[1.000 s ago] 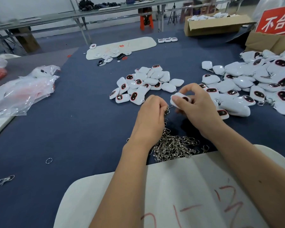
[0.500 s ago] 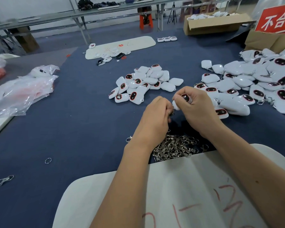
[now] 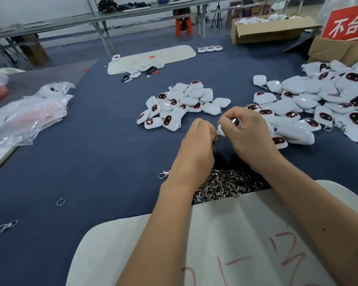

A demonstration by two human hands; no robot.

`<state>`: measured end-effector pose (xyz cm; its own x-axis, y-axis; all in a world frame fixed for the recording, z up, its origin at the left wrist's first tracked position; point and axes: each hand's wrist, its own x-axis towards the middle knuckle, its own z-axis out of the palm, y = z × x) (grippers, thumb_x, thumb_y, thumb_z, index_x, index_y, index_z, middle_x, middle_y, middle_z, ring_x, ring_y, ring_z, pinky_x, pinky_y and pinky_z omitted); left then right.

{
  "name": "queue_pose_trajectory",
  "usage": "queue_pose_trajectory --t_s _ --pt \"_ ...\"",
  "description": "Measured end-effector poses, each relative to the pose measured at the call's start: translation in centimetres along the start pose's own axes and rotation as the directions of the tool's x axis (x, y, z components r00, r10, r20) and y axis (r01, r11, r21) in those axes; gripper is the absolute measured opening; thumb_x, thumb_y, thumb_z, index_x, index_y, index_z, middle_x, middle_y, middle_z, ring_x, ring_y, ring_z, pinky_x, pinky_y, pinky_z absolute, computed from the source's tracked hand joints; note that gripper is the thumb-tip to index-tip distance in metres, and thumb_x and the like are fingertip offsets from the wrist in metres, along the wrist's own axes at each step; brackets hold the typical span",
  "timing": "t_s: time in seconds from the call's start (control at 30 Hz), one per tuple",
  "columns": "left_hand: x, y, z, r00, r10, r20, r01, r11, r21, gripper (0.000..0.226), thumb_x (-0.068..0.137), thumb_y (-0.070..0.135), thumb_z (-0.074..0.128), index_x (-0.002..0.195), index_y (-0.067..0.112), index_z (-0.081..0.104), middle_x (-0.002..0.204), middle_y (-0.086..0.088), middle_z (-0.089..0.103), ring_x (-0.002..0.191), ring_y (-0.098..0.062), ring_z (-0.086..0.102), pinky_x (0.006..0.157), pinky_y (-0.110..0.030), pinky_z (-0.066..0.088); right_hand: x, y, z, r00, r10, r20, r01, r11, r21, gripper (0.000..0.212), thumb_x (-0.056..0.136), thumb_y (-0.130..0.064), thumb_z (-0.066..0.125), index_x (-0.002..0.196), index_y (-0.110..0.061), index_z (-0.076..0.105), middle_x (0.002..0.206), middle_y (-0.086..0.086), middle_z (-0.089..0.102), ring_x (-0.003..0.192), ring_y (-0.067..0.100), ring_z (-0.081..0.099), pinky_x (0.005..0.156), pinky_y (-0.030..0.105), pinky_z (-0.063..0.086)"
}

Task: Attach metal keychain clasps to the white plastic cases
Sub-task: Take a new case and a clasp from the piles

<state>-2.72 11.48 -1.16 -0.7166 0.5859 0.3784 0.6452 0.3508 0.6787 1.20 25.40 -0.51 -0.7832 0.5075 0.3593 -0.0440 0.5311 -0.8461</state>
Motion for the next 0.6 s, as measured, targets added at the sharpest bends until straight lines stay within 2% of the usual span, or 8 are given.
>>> queue_pose_trajectory --t_s 0.13,0.2,0.27,0.33,0.5,0.6 --pt "0.18 -0.07 0.12 1.0 -0.005 -0.008 0.005 1.0 0.006 0.025 0.09 -0.009 0.039 0.086 0.015 0.045 0.097 -0.004 0.05 0.085 -0.031 0.052 0.077 -0.055 0.046 -0.08 0.26 0.13 0.999 0.033 -0.029 -0.033 0.999 -0.014 0.016 0.093 -0.015 0.059 0.083 -0.012 0.071 0.078 0.0 0.069 0.064 0.011 0.052 0.06 0.021 0.039" --pt "0.3 -0.17 0.19 0.999 -0.008 -0.031 0.008 1.0 0.009 0.022 0.091 -0.007 0.04 0.087 0.013 0.048 0.096 -0.001 0.051 0.084 -0.026 0.052 0.077 -0.051 0.046 -0.11 0.36 0.09 0.998 0.049 -0.026 -0.049 0.999 -0.013 0.016 0.093 -0.015 0.059 0.083 -0.012 0.071 0.077 0.0 0.068 0.062 0.01 0.05 0.059 0.023 0.04" --pt "0.35 -0.29 0.19 0.999 -0.006 -0.045 0.007 1.0 0.01 0.022 0.091 -0.007 0.041 0.086 0.013 0.049 0.095 0.001 0.051 0.083 -0.022 0.052 0.076 -0.049 0.047 -0.24 0.3 0.07 0.999 0.049 -0.016 -0.049 0.999 -0.008 0.016 0.092 -0.014 0.06 0.081 -0.013 0.071 0.071 -0.005 0.065 0.057 0.005 0.048 0.053 0.016 0.035" --pt "0.37 -0.49 0.19 0.999 0.0 -0.048 0.0 1.0 -0.003 0.023 0.09 -0.008 0.041 0.086 0.014 0.049 0.094 0.001 0.051 0.082 -0.021 0.053 0.076 -0.048 0.047 -0.39 0.18 0.17 0.999 0.039 -0.013 -0.039 0.999 -0.021 0.016 0.091 -0.013 0.059 0.079 -0.013 0.07 0.069 -0.007 0.064 0.058 0.003 0.049 0.055 0.013 0.036" --pt "0.38 -0.62 0.25 1.0 -0.007 -0.029 0.007 1.0 -0.008 0.024 0.091 -0.005 0.039 0.085 0.017 0.047 0.093 0.003 0.05 0.084 -0.022 0.052 0.077 -0.05 0.048 -0.35 0.15 0.22 0.996 0.052 -0.069 -0.052 0.999 0.001 0.016 0.093 -0.017 0.059 0.081 -0.014 0.068 0.073 -0.005 0.066 0.064 0.007 0.051 0.062 0.023 0.041" --pt "0.41 -0.71 0.27 1.0 -0.008 -0.017 0.008 1.0 -0.012 0.023 0.092 -0.004 0.039 0.085 0.017 0.047 0.093 0.003 0.051 0.084 -0.022 0.052 0.077 -0.049 0.047 -0.3 0.24 0.2 0.997 0.052 -0.06 -0.051 0.999 0.016 0.015 0.093 -0.017 0.06 0.081 -0.015 0.069 0.074 -0.005 0.066 0.065 0.005 0.05 0.063 0.023 0.041"
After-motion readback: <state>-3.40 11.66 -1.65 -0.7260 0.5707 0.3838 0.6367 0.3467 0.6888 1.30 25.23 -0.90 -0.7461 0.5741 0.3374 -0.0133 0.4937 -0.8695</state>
